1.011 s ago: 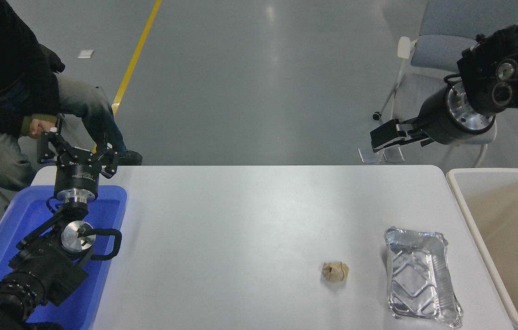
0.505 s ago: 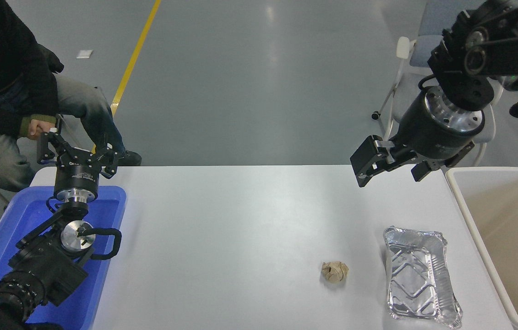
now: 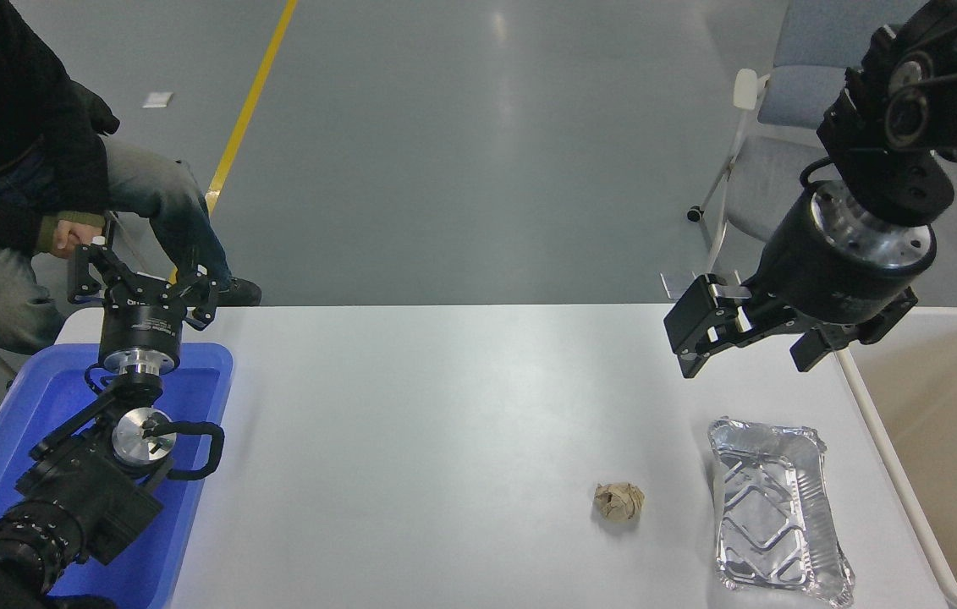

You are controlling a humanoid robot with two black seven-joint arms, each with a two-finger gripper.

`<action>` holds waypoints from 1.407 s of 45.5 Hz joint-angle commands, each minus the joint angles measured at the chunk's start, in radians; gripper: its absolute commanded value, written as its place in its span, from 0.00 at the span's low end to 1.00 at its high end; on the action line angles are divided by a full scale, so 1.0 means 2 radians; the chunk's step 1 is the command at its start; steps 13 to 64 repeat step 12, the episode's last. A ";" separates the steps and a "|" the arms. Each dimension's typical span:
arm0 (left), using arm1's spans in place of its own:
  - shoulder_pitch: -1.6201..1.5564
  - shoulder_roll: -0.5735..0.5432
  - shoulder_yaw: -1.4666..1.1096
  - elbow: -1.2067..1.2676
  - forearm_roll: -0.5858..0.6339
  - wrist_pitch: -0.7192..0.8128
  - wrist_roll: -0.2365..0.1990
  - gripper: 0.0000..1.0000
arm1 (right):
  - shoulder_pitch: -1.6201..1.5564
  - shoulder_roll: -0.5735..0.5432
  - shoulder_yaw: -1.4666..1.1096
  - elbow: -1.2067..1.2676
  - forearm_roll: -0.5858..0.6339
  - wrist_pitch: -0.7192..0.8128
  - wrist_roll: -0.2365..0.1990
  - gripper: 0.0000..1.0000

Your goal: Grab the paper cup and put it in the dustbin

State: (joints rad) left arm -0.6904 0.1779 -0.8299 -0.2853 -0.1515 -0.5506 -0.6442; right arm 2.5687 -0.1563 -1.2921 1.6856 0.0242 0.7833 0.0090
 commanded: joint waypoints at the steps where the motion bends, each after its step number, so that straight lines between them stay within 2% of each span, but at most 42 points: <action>1: 0.000 0.000 0.000 0.000 0.000 0.000 0.000 0.99 | 0.007 0.005 -0.007 0.008 0.005 0.001 0.000 1.00; 64: 0.000 0.000 0.000 0.000 0.000 0.000 0.000 0.99 | 0.005 0.012 -0.007 0.007 0.005 0.001 0.000 1.00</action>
